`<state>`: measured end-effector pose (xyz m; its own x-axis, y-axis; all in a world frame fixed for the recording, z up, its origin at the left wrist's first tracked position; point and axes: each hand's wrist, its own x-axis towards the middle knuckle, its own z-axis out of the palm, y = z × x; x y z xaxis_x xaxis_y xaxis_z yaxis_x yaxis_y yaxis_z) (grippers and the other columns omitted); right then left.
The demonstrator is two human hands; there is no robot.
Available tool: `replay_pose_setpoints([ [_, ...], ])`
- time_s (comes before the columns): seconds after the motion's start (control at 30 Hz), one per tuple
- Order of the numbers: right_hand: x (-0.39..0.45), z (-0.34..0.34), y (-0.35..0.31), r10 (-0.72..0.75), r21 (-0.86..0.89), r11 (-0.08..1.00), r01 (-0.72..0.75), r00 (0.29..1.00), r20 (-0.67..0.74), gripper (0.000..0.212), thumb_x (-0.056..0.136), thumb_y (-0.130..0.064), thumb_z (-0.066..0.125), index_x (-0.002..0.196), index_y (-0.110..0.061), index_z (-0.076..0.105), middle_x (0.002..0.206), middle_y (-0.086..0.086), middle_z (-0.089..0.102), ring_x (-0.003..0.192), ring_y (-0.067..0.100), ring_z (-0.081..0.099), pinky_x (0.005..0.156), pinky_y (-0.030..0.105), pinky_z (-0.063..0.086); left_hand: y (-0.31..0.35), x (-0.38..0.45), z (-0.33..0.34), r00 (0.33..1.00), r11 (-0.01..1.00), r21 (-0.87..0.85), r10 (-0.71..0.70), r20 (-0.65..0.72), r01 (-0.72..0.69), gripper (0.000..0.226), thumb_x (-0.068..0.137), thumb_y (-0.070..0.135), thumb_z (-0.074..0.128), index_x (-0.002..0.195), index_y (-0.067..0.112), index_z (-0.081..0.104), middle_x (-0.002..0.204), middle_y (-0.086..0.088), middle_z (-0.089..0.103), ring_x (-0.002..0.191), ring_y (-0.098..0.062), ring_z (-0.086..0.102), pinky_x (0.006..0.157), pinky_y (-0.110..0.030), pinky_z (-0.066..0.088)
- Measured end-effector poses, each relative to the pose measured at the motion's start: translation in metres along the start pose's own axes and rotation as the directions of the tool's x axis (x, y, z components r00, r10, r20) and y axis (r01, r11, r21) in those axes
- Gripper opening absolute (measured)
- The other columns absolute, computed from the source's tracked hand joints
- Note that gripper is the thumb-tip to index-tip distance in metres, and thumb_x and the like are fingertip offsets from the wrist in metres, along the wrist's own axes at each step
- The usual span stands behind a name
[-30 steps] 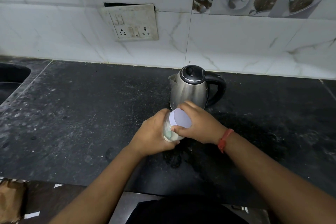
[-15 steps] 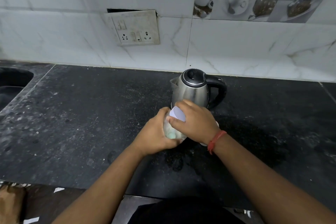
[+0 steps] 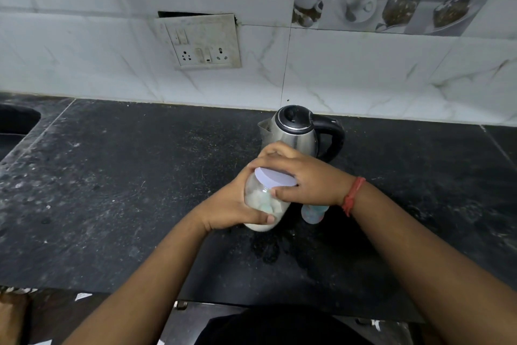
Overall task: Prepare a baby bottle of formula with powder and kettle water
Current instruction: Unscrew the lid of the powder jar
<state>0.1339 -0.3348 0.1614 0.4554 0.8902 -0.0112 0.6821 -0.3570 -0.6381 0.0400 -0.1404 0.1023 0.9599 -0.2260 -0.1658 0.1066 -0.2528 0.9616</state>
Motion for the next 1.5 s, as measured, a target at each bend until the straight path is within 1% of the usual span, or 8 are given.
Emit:
replay_pose_setpoints([
  [0.17, 0.0, 0.004, -0.002, 0.183, -0.163, 0.966, -0.203, 0.975, -0.126, 0.073, 0.083, -0.073, 0.044, 0.148, -0.041, 0.037, 0.14, -0.013, 0.043, 0.126, 0.009, 0.048, 0.102, 0.043, 0.047, -0.007, 0.002, -0.003, 0.988, 0.992, 0.111, -0.039, -0.147, 0.056, 0.098, 0.063, 0.032, 0.092, 0.141, 0.038, 0.034, 0.131, 0.012, 0.057, 0.118, -0.006, 0.061, 0.099, -0.037, 0.056],
  [0.33, 0.0, 0.006, -0.003, 0.144, 0.07, 0.988, -0.137, 0.984, -0.101, 0.071, 0.08, -0.026, 0.065, 0.147, -0.028, 0.041, 0.145, -0.01, 0.046, 0.134, 0.003, 0.043, 0.113, 0.032, 0.039, -0.007, 0.003, -0.002, 0.984, 0.991, 0.129, -0.021, -0.175, 0.044, 0.097, 0.067, 0.023, 0.093, 0.141, 0.038, 0.032, 0.131, 0.014, 0.055, 0.117, -0.002, 0.059, 0.096, -0.03, 0.055],
  [0.5, 0.001, 0.006, -0.005, 0.267, -0.001, 0.962, -0.275, 0.936, -0.229, 0.075, 0.079, -0.058, 0.064, 0.144, -0.036, 0.036, 0.128, -0.017, 0.052, 0.117, 0.002, 0.053, 0.102, 0.038, 0.048, -0.006, 0.005, 0.0, 0.982, 0.987, 0.157, -0.001, -0.191, 0.031, 0.098, 0.068, 0.022, 0.094, 0.143, 0.033, 0.032, 0.129, 0.014, 0.055, 0.115, -0.005, 0.061, 0.089, -0.027, 0.057],
  [0.63, -0.002, 0.007, -0.007, 0.206, 0.155, 0.971, -0.185, 0.969, -0.135, 0.068, 0.081, -0.013, 0.067, 0.142, -0.024, 0.04, 0.14, -0.005, 0.053, 0.131, -0.001, 0.047, 0.111, 0.029, 0.04, -0.007, 0.005, 0.002, 0.979, 0.985, 0.169, 0.006, -0.201, 0.028, 0.097, 0.067, 0.02, 0.095, 0.141, 0.033, 0.032, 0.128, 0.015, 0.055, 0.111, 0.002, 0.06, 0.086, -0.02, 0.054],
  [0.77, 0.0, 0.011, -0.009, 0.264, 0.036, 0.964, -0.264, 0.928, -0.263, 0.068, 0.084, -0.042, 0.073, 0.142, -0.029, 0.039, 0.135, -0.013, 0.054, 0.124, 0.002, 0.051, 0.105, 0.034, 0.045, -0.008, 0.005, 0.003, 0.98, 0.985, 0.169, 0.012, -0.2, 0.022, 0.098, 0.065, 0.025, 0.095, 0.141, 0.033, 0.033, 0.13, 0.012, 0.056, 0.113, -0.003, 0.062, 0.087, -0.026, 0.057],
  [1.2, -0.005, 0.01, -0.014, 0.21, -0.056, 0.973, -0.224, 0.959, -0.192, 0.079, 0.08, -0.036, 0.071, 0.147, -0.032, 0.031, 0.147, -0.011, 0.048, 0.134, 0.003, 0.046, 0.106, 0.037, 0.046, -0.009, 0.003, 0.004, 0.98, 0.981, 0.193, 0.03, -0.197, 0.009, 0.097, 0.065, 0.024, 0.095, 0.14, 0.03, 0.034, 0.13, 0.012, 0.055, 0.114, -0.002, 0.06, 0.091, -0.027, 0.056],
  [1.4, -0.002, 0.01, -0.01, 0.311, -0.259, 0.898, -0.356, 0.929, -0.2, 0.096, 0.076, -0.076, 0.061, 0.152, -0.033, 0.022, 0.144, -0.013, 0.053, 0.125, 0.014, 0.056, 0.094, 0.037, 0.048, -0.011, 0.0, 0.003, 0.98, 0.981, 0.191, 0.02, -0.199, 0.019, 0.098, 0.066, 0.022, 0.095, 0.14, 0.034, 0.032, 0.129, 0.016, 0.054, 0.112, 0.005, 0.058, 0.087, -0.018, 0.053],
  [1.5, -0.002, 0.006, -0.009, 0.291, -0.291, 0.901, -0.323, 0.945, -0.148, 0.096, 0.076, -0.067, 0.066, 0.154, -0.033, 0.021, 0.145, -0.014, 0.052, 0.127, 0.014, 0.055, 0.095, 0.035, 0.046, -0.013, -0.002, 0.003, 0.981, 0.979, 0.202, 0.015, -0.196, 0.025, 0.097, 0.066, 0.023, 0.095, 0.138, 0.038, 0.031, 0.128, 0.017, 0.054, 0.11, 0.005, 0.058, 0.085, -0.018, 0.052],
])
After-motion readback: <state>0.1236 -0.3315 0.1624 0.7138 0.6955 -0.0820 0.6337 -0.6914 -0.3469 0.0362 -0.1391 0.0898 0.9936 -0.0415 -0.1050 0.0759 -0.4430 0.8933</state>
